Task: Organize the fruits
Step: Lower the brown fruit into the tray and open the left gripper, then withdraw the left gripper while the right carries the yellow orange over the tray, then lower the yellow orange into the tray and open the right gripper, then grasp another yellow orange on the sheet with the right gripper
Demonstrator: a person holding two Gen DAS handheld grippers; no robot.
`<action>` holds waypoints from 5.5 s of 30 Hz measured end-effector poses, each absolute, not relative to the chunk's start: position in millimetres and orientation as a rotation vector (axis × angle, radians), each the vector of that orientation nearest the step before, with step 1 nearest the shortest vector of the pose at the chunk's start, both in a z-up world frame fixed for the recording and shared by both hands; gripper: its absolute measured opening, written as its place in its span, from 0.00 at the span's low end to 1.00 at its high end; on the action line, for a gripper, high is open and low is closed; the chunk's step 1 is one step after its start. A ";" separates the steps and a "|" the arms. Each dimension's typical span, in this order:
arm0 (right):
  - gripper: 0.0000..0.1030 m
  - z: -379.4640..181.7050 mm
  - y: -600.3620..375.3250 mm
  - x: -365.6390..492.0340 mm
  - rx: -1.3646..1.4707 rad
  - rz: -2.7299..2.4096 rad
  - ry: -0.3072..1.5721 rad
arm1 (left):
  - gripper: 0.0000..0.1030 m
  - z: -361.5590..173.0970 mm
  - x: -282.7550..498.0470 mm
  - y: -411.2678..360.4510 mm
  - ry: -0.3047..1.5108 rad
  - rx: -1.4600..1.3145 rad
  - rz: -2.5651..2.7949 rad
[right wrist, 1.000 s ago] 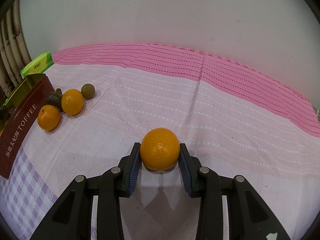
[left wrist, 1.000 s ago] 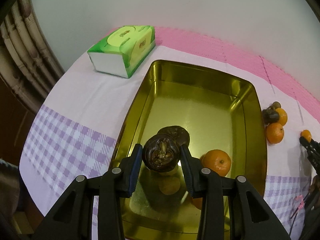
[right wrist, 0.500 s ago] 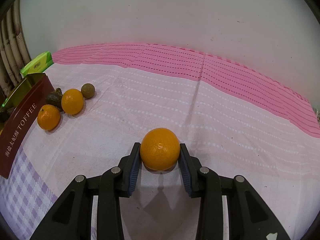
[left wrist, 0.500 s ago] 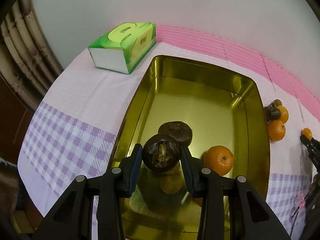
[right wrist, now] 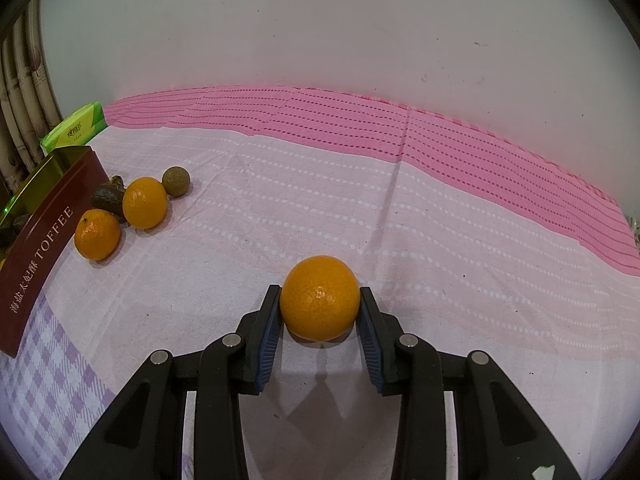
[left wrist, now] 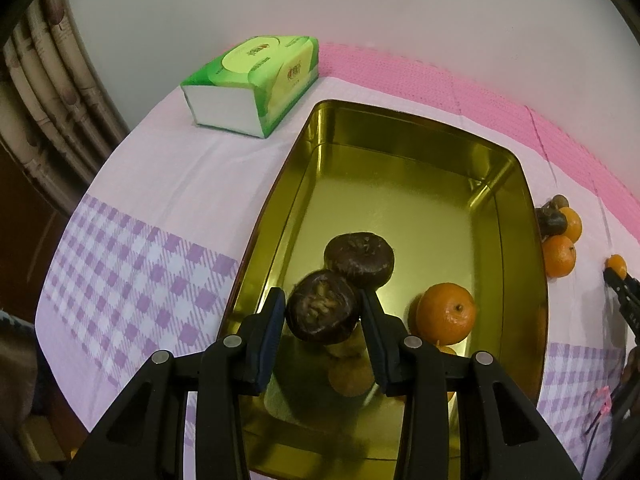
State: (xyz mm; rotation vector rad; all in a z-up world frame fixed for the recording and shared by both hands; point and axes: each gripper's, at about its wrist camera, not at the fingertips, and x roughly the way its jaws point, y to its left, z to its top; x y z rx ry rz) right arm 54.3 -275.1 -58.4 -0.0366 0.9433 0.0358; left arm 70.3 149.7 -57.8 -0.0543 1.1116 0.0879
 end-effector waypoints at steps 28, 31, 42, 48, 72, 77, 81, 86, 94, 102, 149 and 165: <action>0.33 -57.7 -272.9 57.0 -0.047 0.016 0.947 | 0.65 -34.5 54.9 138.7 0.994 0.019 0.109; 0.33 -57.0 -270.4 58.2 -0.056 0.006 0.949 | 0.66 -33.2 54.6 137.0 0.988 0.021 0.102; 0.33 -53.1 -262.5 59.8 -0.085 -0.032 0.962 | 0.73 -29.9 54.6 143.4 0.982 -0.001 0.120; 0.33 -33.8 -241.1 58.2 -0.061 0.040 0.942 | 0.77 -28.0 54.6 144.2 0.984 -0.005 0.124; 0.33 13.0 -46.8 36.9 -0.156 0.508 0.881 | 0.85 -10.3 30.8 193.1 0.948 -0.125 0.278; 0.33 6.4 -25.1 36.4 -0.193 0.545 0.900 | 0.85 -12.1 26.2 206.4 0.958 -0.172 0.311; 0.33 1.3 -12.8 36.4 -0.228 0.556 0.920 | 0.85 -12.2 25.2 211.5 0.958 -0.194 0.322; 0.33 -6.0 -3.6 36.4 -0.250 0.559 0.937 | 0.85 -12.9 25.8 211.8 0.961 -0.193 0.317; 0.33 -14.2 2.2 33.6 -0.280 0.558 0.940 | 0.85 -14.2 26.4 211.5 0.968 -0.194 0.318; 0.33 -14.4 1.8 36.1 -0.268 0.559 0.943 | 0.85 -14.4 25.9 210.1 0.970 -0.195 0.315; 0.33 -16.2 -152.1 62.2 -0.088 0.237 0.925 | 0.85 -20.8 29.4 189.9 0.981 -0.111 0.252; 0.34 -44.0 -166.4 101.5 -0.049 0.235 0.946 | 0.85 -21.8 30.8 173.9 0.949 -0.069 0.183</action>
